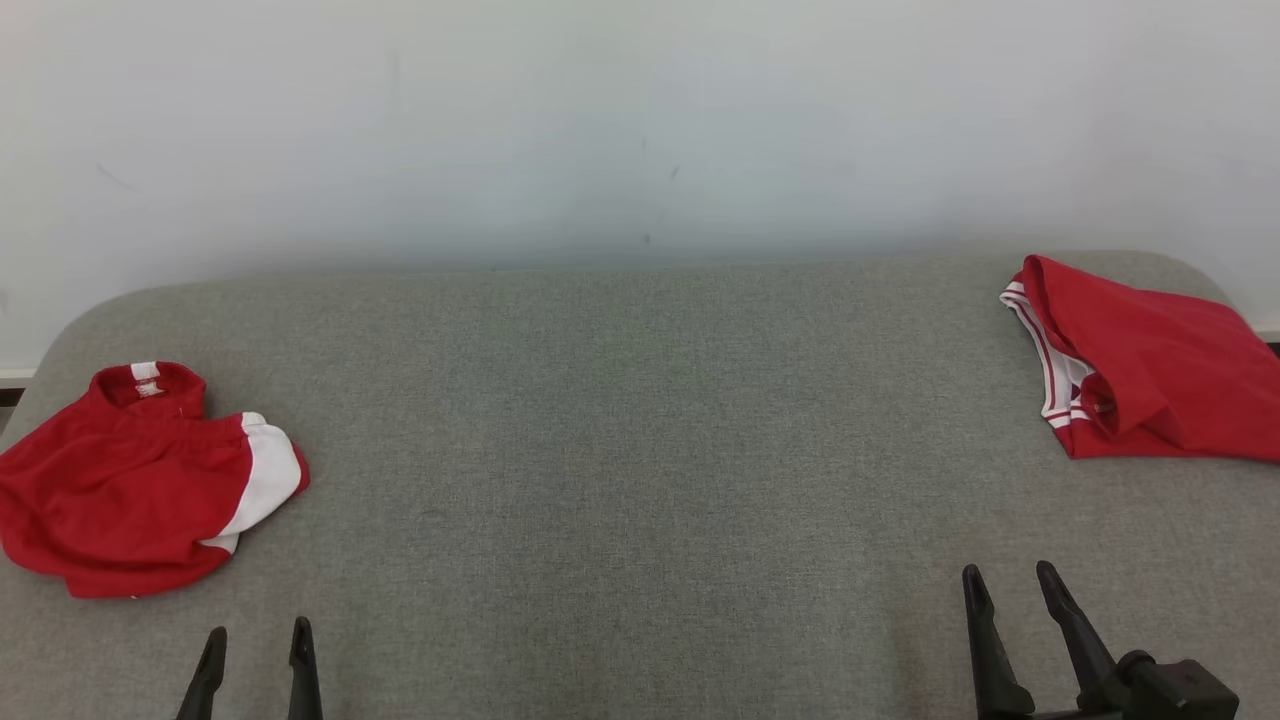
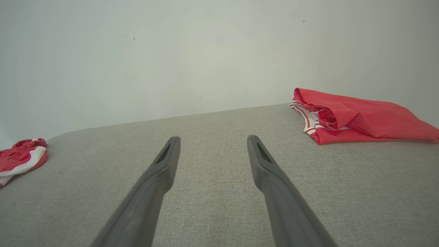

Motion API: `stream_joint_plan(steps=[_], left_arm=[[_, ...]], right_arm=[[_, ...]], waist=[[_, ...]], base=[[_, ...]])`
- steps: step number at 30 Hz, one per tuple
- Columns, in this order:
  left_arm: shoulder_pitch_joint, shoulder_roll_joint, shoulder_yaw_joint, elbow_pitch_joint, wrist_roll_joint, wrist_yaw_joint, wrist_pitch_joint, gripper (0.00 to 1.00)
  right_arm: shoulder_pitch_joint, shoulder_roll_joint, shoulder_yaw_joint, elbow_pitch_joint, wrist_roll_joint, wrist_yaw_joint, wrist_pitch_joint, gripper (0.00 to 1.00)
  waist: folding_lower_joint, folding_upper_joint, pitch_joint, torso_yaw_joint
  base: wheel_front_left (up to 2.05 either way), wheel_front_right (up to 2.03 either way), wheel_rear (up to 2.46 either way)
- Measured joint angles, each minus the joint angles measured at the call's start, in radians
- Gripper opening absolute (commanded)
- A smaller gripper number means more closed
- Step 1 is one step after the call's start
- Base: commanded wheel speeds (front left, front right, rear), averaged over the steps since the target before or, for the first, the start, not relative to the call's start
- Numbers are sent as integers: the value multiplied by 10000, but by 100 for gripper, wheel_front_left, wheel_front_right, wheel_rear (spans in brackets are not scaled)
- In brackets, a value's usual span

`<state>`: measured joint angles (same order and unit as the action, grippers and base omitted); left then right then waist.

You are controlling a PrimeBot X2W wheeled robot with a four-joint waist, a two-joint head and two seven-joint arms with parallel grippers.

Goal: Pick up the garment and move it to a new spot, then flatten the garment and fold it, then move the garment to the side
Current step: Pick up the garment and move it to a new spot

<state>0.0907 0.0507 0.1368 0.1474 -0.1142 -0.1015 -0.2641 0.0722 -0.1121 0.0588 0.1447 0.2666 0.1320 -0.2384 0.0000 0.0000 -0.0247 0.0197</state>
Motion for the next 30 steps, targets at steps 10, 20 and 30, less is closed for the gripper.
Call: stream_joint_plan(steps=[10, 20, 30], left_arm=[[-73, -2, -58, 58, 27, -42, 0, 100], [-334, 0, -148, 128, 79, -48, 0, 100], [-363, 0, -44, 171, 82, -40, 0, 100]], right_arm=[[-3, -8, 90, 121, 2, 0, -10, 100], [-61, 77, 370, 362, 61, 0, -84, 100], [-214, 115, 424, 581, 140, -2, -113, 100]], waist=[[0, 0, 19, 98], [0, 0, 69, 890], [0, 0, 211, 2368]], base=[[0, 0, 0], [0, 0, 0], [0, 0, 0]])
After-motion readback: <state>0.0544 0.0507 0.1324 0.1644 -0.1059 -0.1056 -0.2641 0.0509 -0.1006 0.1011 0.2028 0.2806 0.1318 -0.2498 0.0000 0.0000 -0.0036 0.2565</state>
